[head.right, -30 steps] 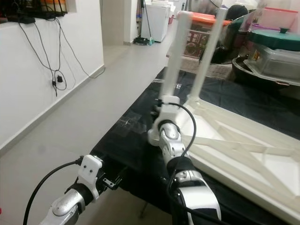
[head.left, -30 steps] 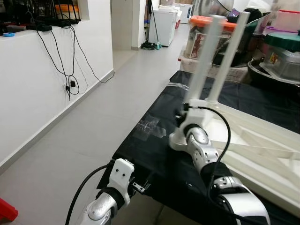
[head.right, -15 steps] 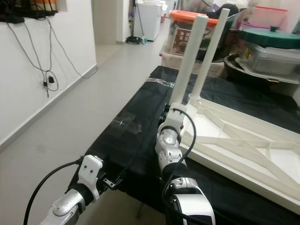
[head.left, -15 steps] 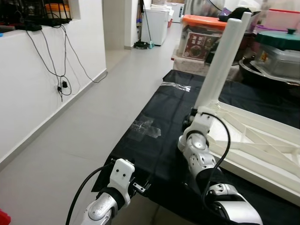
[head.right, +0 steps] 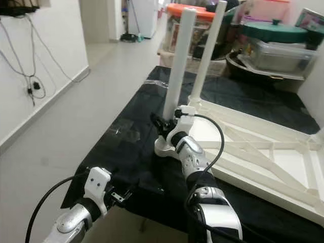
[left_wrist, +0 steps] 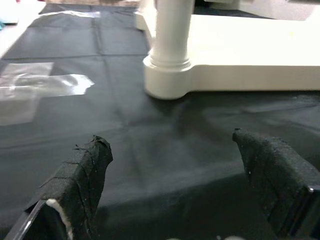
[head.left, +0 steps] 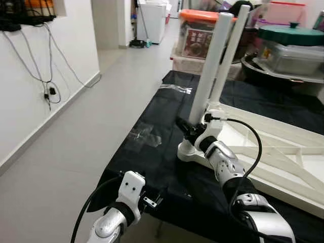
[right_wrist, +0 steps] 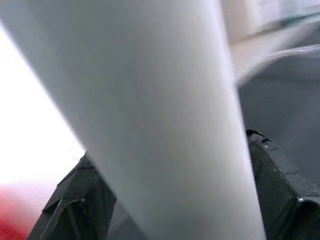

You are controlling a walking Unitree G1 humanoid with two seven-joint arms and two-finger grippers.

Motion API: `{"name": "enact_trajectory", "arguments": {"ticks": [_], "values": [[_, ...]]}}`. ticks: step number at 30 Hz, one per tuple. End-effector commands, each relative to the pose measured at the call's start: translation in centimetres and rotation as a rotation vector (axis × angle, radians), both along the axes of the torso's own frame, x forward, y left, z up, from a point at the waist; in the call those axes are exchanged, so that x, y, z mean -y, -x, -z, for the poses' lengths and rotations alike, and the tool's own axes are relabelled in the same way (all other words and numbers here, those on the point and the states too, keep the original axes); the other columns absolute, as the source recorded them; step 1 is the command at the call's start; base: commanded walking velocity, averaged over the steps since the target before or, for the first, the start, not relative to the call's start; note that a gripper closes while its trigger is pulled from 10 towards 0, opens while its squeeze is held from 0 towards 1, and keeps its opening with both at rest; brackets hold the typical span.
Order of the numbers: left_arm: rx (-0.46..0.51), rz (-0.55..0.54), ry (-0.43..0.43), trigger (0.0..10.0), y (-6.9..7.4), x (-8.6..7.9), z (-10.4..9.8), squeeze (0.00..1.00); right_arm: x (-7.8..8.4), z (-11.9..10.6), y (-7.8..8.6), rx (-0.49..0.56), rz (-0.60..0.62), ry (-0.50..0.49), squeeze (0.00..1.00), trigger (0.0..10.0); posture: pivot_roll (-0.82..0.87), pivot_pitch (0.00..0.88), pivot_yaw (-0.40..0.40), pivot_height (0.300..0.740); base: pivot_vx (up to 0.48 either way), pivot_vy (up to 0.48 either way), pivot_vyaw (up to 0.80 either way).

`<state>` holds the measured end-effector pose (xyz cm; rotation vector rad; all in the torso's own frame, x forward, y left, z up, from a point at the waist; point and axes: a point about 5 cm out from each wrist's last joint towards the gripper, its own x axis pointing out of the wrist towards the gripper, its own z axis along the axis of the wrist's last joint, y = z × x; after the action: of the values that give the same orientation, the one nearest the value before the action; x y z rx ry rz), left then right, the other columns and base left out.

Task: Building children table

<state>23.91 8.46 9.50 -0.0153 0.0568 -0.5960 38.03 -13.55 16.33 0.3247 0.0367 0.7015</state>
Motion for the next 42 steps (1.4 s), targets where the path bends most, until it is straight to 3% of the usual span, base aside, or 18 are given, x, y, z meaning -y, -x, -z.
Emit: {"name": "enact_trajectory", "arguments": {"ticks": [1,2,4,6,9,10,14,16,20,21,24,25,27,29,30,34,41,42], "values": [[-0.014,0.005,-0.009,10.0,0.1,0.0,0.4,0.00,-2.3,-1.0,0.8,0.058,-0.284,0.016,0.00,10.0,0.16,0.000,-0.098,0.740,0.000,0.000,0.00],[-0.015,0.005,-0.009,10.0,0.1,0.0,0.4,0.00,-2.6,-0.8,1.6,0.079,-0.441,0.074,0.00,10.0,0.16,0.000,-0.098,0.740,0.000,0.000,0.00],[-0.015,0.005,-0.009,10.0,0.1,0.0,0.4,0.00,-2.6,-0.8,1.6,0.079,-0.441,0.074,0.00,10.0,0.16,0.000,-0.098,0.740,0.000,0.000,0.00],[-0.014,0.003,-0.009,10.0,0.1,0.0,0.4,0.00,-3.5,0.0,2.9,0.092,-0.672,0.184,0.00,10.0,0.16,0.000,-0.100,0.740,0.000,0.000,0.00],[-0.013,0.001,-0.010,10.0,0.1,0.0,0.3,0.00,-4.0,0.6,3.3,0.092,-0.748,0.251,0.00,10.0,0.16,0.000,-0.100,0.740,0.000,0.000,0.00],[-0.012,-0.002,-0.011,10.0,0.1,0.0,0.3,0.00,-4.4,1.1,3.4,0.093,-0.784,0.304,0.00,0.0,0.17,0.000,-0.102,0.740,0.000,0.000,0.00],[-0.010,-0.004,-0.012,10.0,0.0,0.0,0.2,0.00,-4.8,1.6,3.7,0.097,-0.827,0.359,0.00,0.0,0.17,0.000,-0.100,0.740,0.000,0.000,0.00],[-0.009,-0.006,-0.012,10.0,0.0,0.0,0.2,0.00,-4.9,1.6,3.1,0.103,-0.728,0.377,0.00,0.0,0.17,0.000,-0.100,0.740,0.000,0.000,0.00],[-0.009,-0.006,-0.012,10.0,0.0,-0.1,0.2,0.00,-4.2,0.3,0.7,0.152,-0.328,0.353,0.00,0.0,0.16,0.000,-0.100,0.740,0.000,0.000,0.00],[-0.009,-0.006,-0.012,10.0,0.0,-0.1,0.2,0.00,-4.2,0.3,0.7,0.152,-0.328,0.353,0.00,0.0,0.16,0.000,-0.100,0.740,0.000,0.000,0.00],[-0.010,-0.006,-0.011,10.0,0.0,-0.1,0.2,0.00,-1.8,0.3,-1.2,0.028,0.117,0.285,0.00,0.0,0.16,0.000,-0.097,0.740,0.000,0.000,0.00],[-0.010,-0.006,-0.011,10.0,0.0,-0.1,0.2,0.00,-1.8,0.3,-1.2,0.028,0.117,0.285,0.00,0.0,0.16,0.000,-0.097,0.740,0.000,0.000,0.00],[-0.011,-0.005,-0.010,10.0,-0.1,-0.1,0.2,0.00,1.7,1.6,-1.5,-0.104,0.566,0.303,0.00,0.0,0.15,0.000,-0.088,0.740,0.000,0.000,0.00],[-0.011,-0.005,-0.010,10.0,-0.1,-0.1,0.2,0.00,1.7,1.6,-1.5,-0.104,0.566,0.303,0.00,0.0,0.15,0.000,-0.088,0.740,0.000,0.000,0.00],[-0.012,-0.003,-0.010,10.0,-0.1,-0.1,0.2,0.00,3.3,2.4,-1.2,-0.156,0.748,0.323,0.00,0.0,0.15,0.000,-0.090,0.740,0.000,0.000,0.00],[-0.011,-0.002,-0.010,10.0,-0.1,-0.1,0.2,0.00,5.1,4.1,0.1,-0.244,1.018,0.320,0.00,0.0,0.16,0.000,-0.092,0.740,0.000,0.000,0.00],[-0.010,-0.006,-0.010,10.0,-0.1,0.0,0.2,0.00,3.9,5.3,1.2,-0.334,1.181,0.272,0.00,0.0,0.16,0.000,-0.099,0.740,0.000,0.000,0.00],[-0.010,-0.006,-0.009,10.0,-0.1,0.0,0.2,0.00,2.9,5.3,1.0,-0.339,1.146,0.239,0.00,10.0,0.16,0.000,-0.098,0.740,0.000,0.000,0.00]]}}
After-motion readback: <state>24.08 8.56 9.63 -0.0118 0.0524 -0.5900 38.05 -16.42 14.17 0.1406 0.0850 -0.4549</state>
